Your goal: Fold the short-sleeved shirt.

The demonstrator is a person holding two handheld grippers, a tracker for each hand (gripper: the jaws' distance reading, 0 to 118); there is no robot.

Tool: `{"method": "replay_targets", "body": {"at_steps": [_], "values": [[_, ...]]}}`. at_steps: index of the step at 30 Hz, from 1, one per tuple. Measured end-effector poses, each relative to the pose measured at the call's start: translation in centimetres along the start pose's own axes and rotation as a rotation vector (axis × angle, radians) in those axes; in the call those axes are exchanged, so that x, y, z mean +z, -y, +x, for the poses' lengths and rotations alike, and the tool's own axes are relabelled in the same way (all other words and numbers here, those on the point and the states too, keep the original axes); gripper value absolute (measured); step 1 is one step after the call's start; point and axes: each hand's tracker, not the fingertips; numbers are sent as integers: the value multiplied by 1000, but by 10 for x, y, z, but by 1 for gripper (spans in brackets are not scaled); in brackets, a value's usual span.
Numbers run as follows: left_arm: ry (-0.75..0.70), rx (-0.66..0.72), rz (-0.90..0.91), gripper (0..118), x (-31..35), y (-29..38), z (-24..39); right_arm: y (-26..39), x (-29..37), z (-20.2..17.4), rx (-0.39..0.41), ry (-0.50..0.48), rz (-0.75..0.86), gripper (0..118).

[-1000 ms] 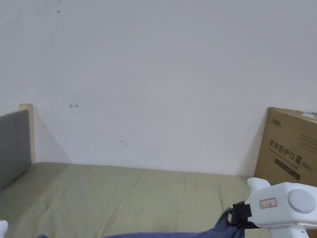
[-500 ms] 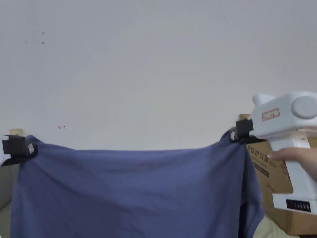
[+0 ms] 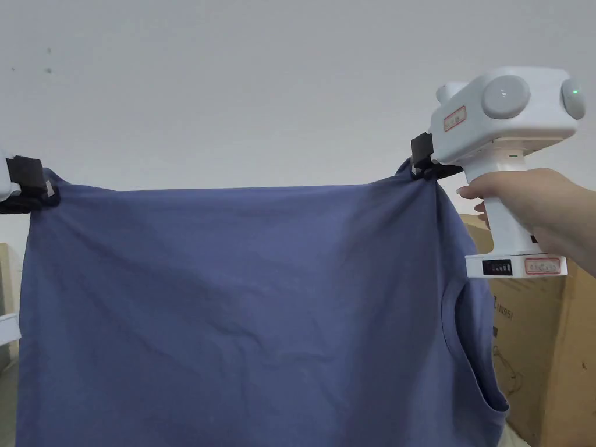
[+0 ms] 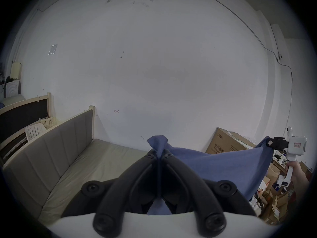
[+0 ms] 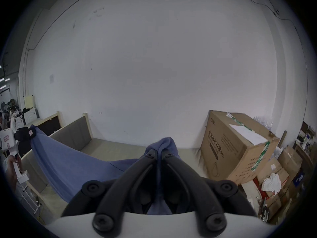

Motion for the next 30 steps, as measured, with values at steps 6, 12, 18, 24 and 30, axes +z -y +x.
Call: {"method": "replay_targets", "body": {"at_steps": [6, 12, 18, 24, 30], "values": [[-37, 19, 30, 3, -93, -11, -4, -27, -92, -3, 38, 68, 22, 2], [-69, -92, 68, 3, -176, -13, -6, -38, -173, -9, 74, 148, 83, 2], [-92, -110, 44, 3, -234, 26, -19, -2, -228, -12, 99, 185, 96, 2], [-84, -69, -167, 3, -261, 158, -48, 154, -268, -9, 27, 217, -39, 2], [-116, -2, -611, 3, -211, 383, -78, 424, -251, -5, -109, 133, -487, 2]]}}
